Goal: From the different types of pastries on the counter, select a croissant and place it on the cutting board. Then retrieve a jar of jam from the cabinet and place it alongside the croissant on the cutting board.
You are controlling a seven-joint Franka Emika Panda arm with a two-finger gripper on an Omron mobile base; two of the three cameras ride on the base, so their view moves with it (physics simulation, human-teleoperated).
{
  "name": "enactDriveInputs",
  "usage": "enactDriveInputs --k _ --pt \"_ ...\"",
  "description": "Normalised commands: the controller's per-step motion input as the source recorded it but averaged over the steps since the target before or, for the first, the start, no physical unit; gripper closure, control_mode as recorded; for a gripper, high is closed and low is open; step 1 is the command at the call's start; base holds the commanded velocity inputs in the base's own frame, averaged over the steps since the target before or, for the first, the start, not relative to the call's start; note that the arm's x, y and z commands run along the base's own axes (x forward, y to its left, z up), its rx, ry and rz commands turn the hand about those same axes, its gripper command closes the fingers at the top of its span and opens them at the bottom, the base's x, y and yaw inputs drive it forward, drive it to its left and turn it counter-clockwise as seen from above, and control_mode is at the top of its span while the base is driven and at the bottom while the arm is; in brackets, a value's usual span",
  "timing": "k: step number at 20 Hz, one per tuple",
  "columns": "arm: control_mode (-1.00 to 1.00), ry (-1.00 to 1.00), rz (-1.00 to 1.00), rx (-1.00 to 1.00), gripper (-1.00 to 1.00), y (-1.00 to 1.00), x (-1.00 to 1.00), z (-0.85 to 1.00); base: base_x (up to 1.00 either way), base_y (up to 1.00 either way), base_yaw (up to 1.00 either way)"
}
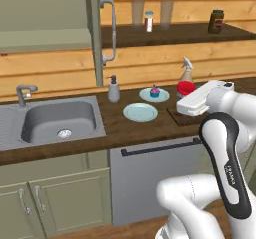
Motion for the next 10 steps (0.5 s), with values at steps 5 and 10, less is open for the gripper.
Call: enactDriveInputs --k 5,10 --pt "1.00 0.00 0.00 0.00 1.00 0.00 0.00 0.00 0.45 -0.93 0.00" --pt "1.00 0.00 0.00 0.00 1.00 0.00 0.00 0.00 0.78 -0.30 0.06"
